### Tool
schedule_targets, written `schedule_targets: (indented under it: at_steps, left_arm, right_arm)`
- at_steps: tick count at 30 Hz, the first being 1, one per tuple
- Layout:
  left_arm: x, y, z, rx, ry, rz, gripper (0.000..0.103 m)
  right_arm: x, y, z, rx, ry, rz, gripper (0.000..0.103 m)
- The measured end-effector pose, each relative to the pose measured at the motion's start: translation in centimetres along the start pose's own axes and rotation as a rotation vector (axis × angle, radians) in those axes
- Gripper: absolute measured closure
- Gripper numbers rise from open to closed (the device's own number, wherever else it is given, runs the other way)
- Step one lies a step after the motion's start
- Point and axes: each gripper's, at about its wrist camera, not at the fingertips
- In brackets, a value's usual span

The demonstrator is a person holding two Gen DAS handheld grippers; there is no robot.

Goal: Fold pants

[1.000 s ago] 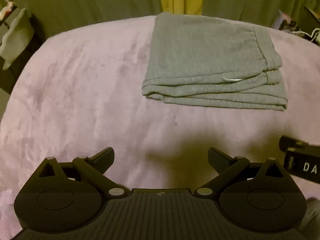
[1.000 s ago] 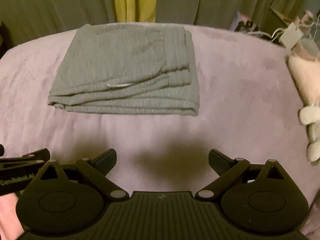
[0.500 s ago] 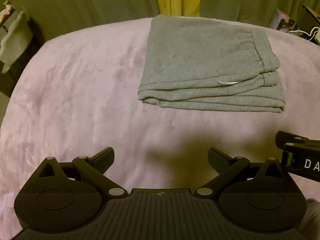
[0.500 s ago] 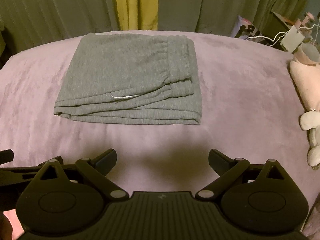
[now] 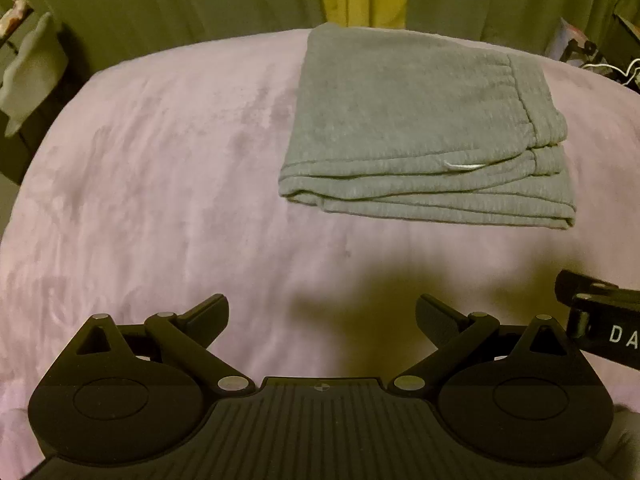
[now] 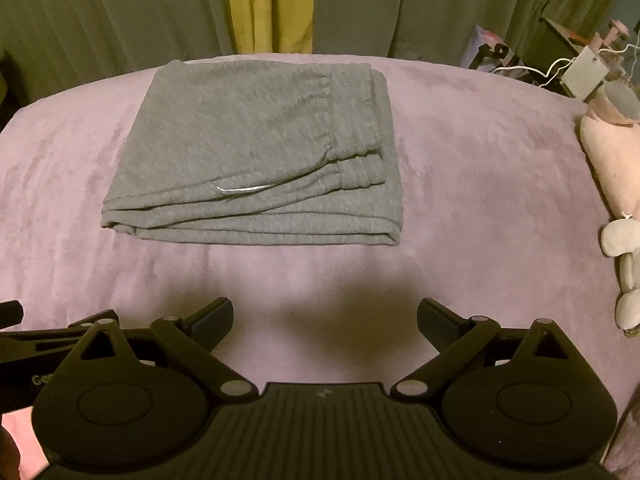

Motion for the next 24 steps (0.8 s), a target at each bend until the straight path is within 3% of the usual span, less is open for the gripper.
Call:
schedule_targets:
  at_steps: [24]
  left_arm:
    - [-0.47, 0.04, -0.16, 0.028, -0.016, -0.012, 0.001]
  right_arm:
    - [0.06, 0.66, 0.64, -0.003, 0.013, -0.025, 0.004]
Point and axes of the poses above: each gripper's, at about its wrist camera, not at the fingertips, and y roughly the way its jaws point, z to its right, x to its underside, and after that the axes turned 9 degrees about -x, right-handed
